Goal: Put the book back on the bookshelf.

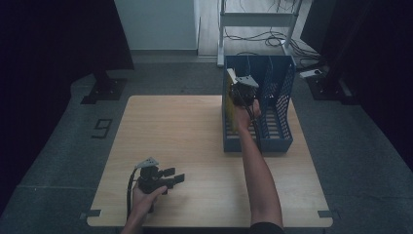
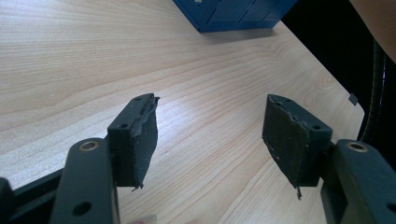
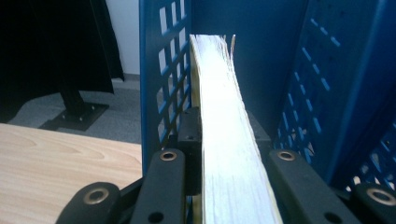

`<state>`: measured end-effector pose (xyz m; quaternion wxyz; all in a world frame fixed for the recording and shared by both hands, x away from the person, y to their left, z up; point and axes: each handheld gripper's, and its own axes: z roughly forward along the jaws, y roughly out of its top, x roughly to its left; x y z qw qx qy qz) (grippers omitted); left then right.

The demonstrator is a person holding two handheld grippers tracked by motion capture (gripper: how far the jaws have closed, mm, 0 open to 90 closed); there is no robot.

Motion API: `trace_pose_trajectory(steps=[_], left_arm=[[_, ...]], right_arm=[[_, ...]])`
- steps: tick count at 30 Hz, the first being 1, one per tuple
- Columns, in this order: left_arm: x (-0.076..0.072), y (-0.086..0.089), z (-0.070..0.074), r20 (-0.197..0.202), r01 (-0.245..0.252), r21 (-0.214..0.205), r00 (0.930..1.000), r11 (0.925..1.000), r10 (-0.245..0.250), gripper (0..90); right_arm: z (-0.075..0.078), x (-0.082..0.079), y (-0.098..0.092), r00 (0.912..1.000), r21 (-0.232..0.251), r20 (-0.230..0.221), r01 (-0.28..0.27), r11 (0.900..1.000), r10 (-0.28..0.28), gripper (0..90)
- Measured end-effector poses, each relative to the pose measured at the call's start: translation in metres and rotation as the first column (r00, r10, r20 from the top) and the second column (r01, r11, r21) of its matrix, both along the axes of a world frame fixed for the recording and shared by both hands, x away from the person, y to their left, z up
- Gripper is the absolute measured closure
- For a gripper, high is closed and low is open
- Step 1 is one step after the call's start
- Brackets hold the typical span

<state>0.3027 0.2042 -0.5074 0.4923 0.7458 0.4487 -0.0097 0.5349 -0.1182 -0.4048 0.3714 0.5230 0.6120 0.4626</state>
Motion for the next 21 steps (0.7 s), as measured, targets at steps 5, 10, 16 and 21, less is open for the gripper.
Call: trace_pose_trajectory(steps=[5, 10, 16, 21], left_arm=[[0.000, 0.001, 0.001, 0.003, -0.006, -0.004, 1.0000, 1.0000, 0.006, 35.7], [0.001, -0.003, -0.001, -0.004, 0.003, 0.002, 1.0000, 1.0000, -0.002, 35.7], [0.001, -0.004, -0.001, -0.005, 0.014, -0.001, 0.9999, 0.9999, -0.014, 35.7], [0.000, -0.004, 0.000, -0.003, 0.010, -0.003, 0.9999, 0.9999, -0.010, 35.6]], right_arm=[[-0.003, 0.007, 0.002, 1.0000, 0.005, 0.001, 0.006, 1.0000, -0.006, 74.1], [-0.005, 0.012, 0.003, 0.9999, 0.005, 0.006, 0.009, 0.9999, -0.009, 74.0], [-0.006, 0.013, 0.004, 0.9999, 0.004, 0.013, 0.007, 1.0000, -0.007, 73.9], [-0.007, 0.012, 0.003, 0.9990, -0.002, 0.023, -0.038, 0.9993, 0.038, 69.4]])
